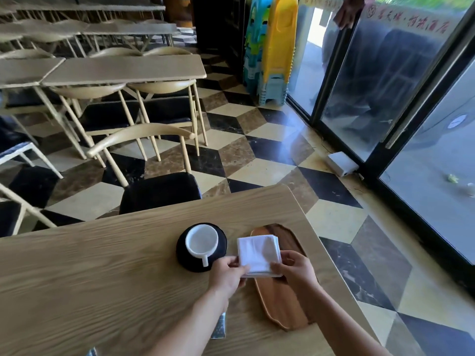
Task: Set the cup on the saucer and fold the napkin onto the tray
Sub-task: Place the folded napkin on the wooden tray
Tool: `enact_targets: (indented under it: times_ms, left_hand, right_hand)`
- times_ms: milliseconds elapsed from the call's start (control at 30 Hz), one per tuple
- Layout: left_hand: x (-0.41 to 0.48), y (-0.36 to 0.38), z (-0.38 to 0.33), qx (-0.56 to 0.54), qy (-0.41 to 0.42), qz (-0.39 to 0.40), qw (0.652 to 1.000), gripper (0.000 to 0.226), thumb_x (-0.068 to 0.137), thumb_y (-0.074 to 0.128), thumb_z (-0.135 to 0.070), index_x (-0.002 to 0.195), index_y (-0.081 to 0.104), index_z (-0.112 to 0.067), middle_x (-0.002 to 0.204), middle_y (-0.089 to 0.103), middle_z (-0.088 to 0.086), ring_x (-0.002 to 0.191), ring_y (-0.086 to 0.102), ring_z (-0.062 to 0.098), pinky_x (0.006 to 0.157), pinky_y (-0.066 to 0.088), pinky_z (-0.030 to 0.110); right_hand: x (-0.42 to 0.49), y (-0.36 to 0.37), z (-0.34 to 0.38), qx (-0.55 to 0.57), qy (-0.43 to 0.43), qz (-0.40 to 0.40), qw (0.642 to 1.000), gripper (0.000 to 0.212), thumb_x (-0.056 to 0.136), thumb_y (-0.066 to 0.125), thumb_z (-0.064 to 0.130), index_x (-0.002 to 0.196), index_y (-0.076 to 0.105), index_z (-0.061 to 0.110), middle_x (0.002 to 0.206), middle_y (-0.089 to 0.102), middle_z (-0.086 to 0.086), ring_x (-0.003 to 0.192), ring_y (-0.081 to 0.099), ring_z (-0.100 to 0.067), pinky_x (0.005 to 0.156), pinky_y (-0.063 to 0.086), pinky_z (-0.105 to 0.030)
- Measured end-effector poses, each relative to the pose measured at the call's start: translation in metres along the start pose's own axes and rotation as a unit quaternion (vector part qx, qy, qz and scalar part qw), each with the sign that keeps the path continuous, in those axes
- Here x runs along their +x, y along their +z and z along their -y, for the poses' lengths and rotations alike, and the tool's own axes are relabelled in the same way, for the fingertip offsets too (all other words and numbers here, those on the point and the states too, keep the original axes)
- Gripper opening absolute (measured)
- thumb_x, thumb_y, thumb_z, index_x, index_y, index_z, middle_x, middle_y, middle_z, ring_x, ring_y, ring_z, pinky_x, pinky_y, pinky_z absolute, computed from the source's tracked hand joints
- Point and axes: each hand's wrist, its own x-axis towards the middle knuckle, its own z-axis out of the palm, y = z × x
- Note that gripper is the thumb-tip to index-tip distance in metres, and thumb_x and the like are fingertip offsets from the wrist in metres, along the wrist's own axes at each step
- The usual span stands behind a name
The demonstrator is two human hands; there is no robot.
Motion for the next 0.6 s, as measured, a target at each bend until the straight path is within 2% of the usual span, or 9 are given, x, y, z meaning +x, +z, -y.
enact_targets:
  times_ms: [200,300,367,467,600]
  left_hand:
    - [0.020,0.037,0.001,0.055,-0.010,-0.036,0.998,0.015,0.076,0.074,-0.007,0.089,0.069,-0.014,0.080,0.072,0.006,0.065,0.066,0.019,0.070,0.060,0.042]
    - [0.030,0.050,-0.001,0.084,-0.008,-0.048,0.995,0.031,0.077,0.075,-0.008,0.104,0.061,-0.016,0.087,0.071,0.009,0.070,0.068,0.023,0.073,0.060,0.041]
    - [0.039,0.058,-0.002,0.120,-0.001,-0.059,0.991,0.040,0.077,0.075,-0.011,0.114,0.061,-0.015,0.093,0.071,0.008,0.082,0.071,0.026,0.080,0.060,0.043]
    - [0.047,0.067,-0.001,0.158,0.001,-0.069,0.985,0.042,0.077,0.074,-0.016,0.117,0.061,-0.016,0.094,0.072,0.007,0.086,0.070,0.024,0.082,0.059,0.042]
    - [0.053,0.075,0.004,0.218,0.015,-0.089,0.972,0.038,0.077,0.073,-0.019,0.113,0.061,-0.020,0.094,0.070,0.001,0.084,0.067,0.019,0.079,0.057,0.037]
  right_hand:
    - [0.038,-0.026,-0.003,-0.073,0.006,0.000,0.997,0.031,0.072,0.080,0.007,0.101,0.071,0.014,0.089,0.077,-0.008,0.078,0.075,-0.025,0.065,0.063,-0.045]
    - [0.056,-0.030,-0.005,-0.120,0.012,-0.008,0.993,0.029,0.073,0.079,0.010,0.101,0.070,0.014,0.090,0.075,-0.007,0.079,0.074,-0.025,0.069,0.063,-0.049]
    - [0.067,-0.031,-0.004,-0.169,0.008,-0.021,0.985,0.028,0.074,0.078,0.015,0.100,0.070,0.016,0.092,0.074,-0.002,0.079,0.072,-0.022,0.071,0.062,-0.045]
    - [0.077,-0.031,-0.001,-0.280,-0.008,-0.043,0.959,0.028,0.075,0.075,0.025,0.102,0.070,0.022,0.092,0.073,0.007,0.082,0.068,-0.016,0.073,0.056,-0.033]
    - [0.082,-0.027,-0.003,-0.368,-0.051,-0.046,0.927,0.030,0.081,0.063,0.026,0.111,0.060,0.027,0.088,0.068,0.007,0.084,0.064,-0.019,0.070,0.049,-0.032]
